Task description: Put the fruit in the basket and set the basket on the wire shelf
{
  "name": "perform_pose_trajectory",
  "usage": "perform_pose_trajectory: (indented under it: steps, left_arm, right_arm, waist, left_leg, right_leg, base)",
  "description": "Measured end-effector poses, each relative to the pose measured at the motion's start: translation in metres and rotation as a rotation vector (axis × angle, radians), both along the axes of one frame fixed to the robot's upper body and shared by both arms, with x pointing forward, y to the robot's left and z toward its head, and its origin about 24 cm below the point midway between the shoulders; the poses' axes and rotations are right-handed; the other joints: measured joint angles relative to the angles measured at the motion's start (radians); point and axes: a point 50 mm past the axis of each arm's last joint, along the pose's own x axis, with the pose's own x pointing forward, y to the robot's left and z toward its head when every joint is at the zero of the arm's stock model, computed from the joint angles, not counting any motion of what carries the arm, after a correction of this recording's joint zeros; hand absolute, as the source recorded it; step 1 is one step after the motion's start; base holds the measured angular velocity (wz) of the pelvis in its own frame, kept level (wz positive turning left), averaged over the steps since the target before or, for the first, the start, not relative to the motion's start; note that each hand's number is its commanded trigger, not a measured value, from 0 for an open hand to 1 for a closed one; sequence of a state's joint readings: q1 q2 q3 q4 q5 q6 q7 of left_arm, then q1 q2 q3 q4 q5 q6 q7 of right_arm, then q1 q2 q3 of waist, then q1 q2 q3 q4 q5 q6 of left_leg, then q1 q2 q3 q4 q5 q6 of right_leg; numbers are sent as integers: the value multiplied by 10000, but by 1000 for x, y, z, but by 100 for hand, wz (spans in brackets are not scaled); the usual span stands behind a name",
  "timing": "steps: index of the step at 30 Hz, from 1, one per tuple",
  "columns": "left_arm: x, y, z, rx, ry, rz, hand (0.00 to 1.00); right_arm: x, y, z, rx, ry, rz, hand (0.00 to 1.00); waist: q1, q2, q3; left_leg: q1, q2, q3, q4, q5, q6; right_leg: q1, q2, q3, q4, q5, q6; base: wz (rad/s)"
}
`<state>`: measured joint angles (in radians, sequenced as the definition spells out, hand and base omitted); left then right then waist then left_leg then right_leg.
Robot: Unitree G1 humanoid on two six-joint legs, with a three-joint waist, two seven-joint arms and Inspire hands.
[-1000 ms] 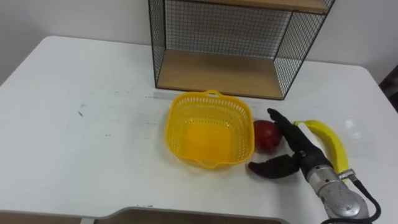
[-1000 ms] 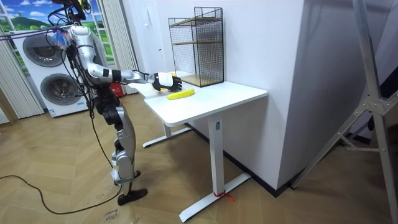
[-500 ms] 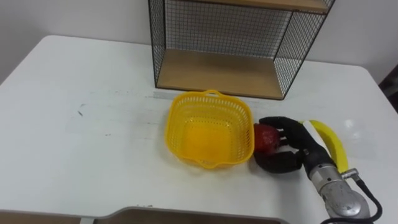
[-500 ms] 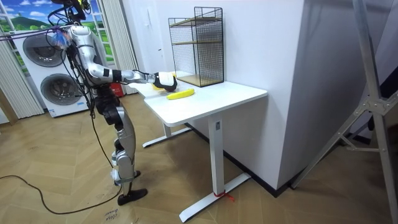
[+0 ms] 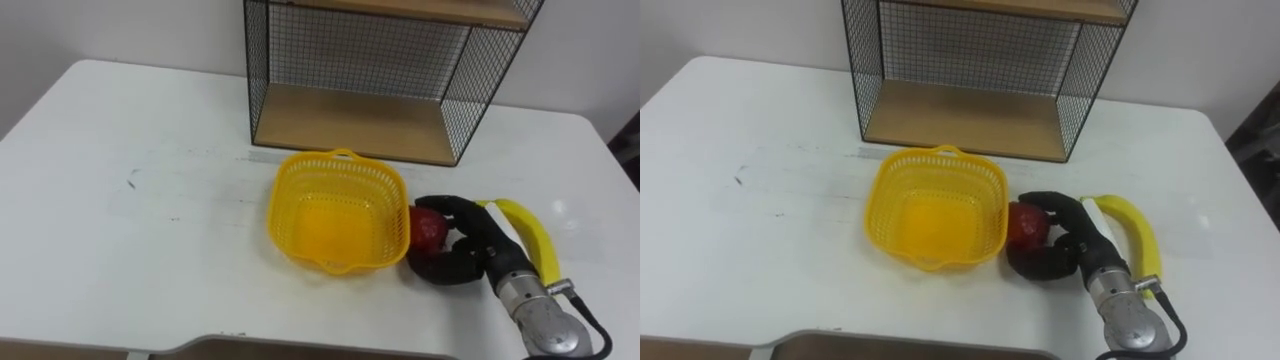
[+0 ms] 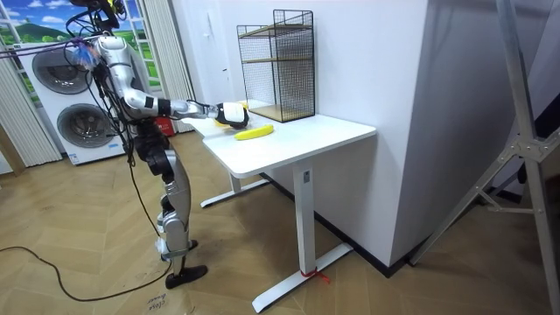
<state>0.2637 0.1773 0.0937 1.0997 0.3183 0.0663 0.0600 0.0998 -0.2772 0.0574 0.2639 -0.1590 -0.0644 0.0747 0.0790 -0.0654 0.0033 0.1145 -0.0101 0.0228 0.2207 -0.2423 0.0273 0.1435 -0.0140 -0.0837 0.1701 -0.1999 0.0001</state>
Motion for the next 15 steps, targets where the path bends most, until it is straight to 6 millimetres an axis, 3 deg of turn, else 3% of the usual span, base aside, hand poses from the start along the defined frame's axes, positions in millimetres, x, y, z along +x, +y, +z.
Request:
perform_pose_trajectory:
  steps: [15]
  left_arm:
    - [-6, 0, 0, 1, 145, 46, 0]
  right_arm:
    - [-4, -9, -7, 581, 33, -1065, 100]
  waist:
    - [-272, 84, -32]
  left_leg:
    - [169, -5, -19, -135, 1, 2]
  right_leg:
    - [232, -10, -123, 21, 15, 2]
  base:
    - [0]
